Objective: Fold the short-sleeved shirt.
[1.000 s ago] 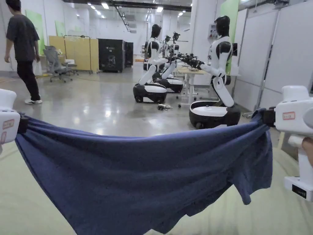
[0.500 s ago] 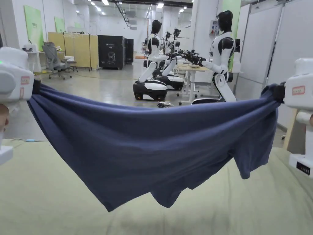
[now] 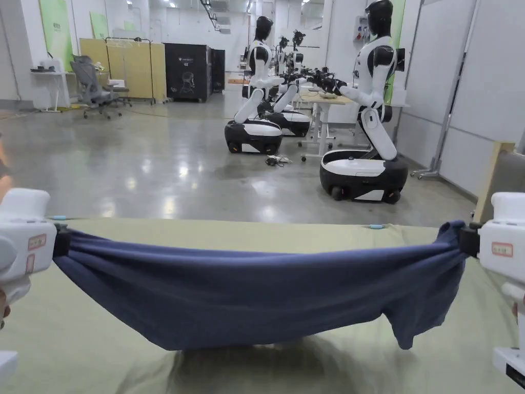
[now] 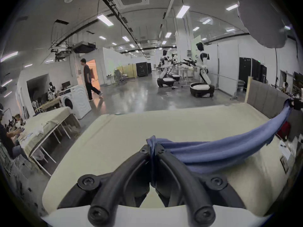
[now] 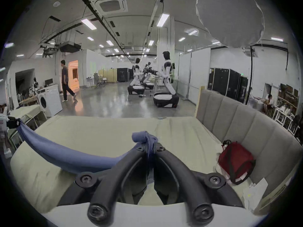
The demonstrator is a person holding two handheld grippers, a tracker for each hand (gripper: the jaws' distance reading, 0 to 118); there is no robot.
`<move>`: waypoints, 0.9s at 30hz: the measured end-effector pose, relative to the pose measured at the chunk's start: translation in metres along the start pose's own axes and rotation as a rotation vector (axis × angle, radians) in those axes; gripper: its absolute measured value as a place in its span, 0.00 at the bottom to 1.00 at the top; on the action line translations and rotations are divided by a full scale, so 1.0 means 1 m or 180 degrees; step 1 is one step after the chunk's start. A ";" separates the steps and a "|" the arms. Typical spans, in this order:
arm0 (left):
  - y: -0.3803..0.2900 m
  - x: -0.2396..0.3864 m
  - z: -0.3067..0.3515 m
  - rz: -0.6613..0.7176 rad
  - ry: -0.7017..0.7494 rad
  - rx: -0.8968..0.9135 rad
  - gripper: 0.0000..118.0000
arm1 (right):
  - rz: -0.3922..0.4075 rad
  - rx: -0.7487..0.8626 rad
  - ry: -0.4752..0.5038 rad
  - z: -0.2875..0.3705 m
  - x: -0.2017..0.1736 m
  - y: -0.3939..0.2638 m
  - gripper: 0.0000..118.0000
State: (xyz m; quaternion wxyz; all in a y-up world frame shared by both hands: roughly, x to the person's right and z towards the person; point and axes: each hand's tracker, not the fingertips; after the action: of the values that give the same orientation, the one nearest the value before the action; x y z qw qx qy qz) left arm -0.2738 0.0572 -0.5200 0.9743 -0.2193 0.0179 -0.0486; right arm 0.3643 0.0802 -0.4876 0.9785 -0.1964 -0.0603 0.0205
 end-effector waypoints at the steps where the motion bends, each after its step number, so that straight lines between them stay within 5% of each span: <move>1: -0.015 0.002 0.015 -0.0051 -0.0072 -0.0079 0.00 | 0.0027 -0.0032 0.0021 0.010 0.002 -0.016 0.08; 7: -0.161 0.001 0.086 -0.0068 -0.0263 -0.0662 0.00 | 0.0442 -0.0608 0.0229 0.070 0.004 -0.147 0.08; 14: -0.291 0.004 0.115 0.0311 -0.0308 -0.1310 0.01 | 0.0400 -0.1301 0.0336 0.092 0.000 -0.281 0.08; 16: -0.294 0.005 0.119 0.0406 -0.0302 -0.1339 0.17 | 0.0295 -0.1352 0.0343 0.095 0.002 -0.290 0.09; 18: -0.282 0.005 0.129 0.0374 -0.0221 -0.1229 0.69 | 0.0195 -0.1260 0.0277 0.098 0.006 -0.282 0.21; 19: -0.274 0.006 0.135 0.0247 -0.0114 -0.1140 0.81 | 0.0145 -0.1152 0.0250 0.103 0.008 -0.272 0.27; 20: -0.263 0.009 0.143 0.0100 -0.0055 -0.1042 0.81 | 0.0076 -0.1058 0.0208 0.109 0.008 -0.258 0.27; 21: -0.246 0.014 0.155 0.0052 0.0005 -0.0810 1.00 | 0.0028 -0.0916 0.0226 0.116 0.004 -0.242 0.49; 23: -0.214 0.034 0.166 -0.0016 0.0002 -0.0458 0.99 | -0.0058 -0.0447 0.0386 0.129 -0.014 -0.210 0.66; 27: -0.157 0.095 0.178 -0.0061 -0.0212 0.0321 1.00 | -0.0140 0.0162 0.0720 0.141 -0.072 -0.158 0.66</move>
State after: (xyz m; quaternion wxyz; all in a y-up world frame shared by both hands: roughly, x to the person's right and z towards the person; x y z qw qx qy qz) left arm -0.1833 -0.0181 -0.2928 0.9836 -0.1716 -0.0191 -0.0515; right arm 0.2781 -0.0161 -0.3058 0.9839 -0.1711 0.0467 -0.0217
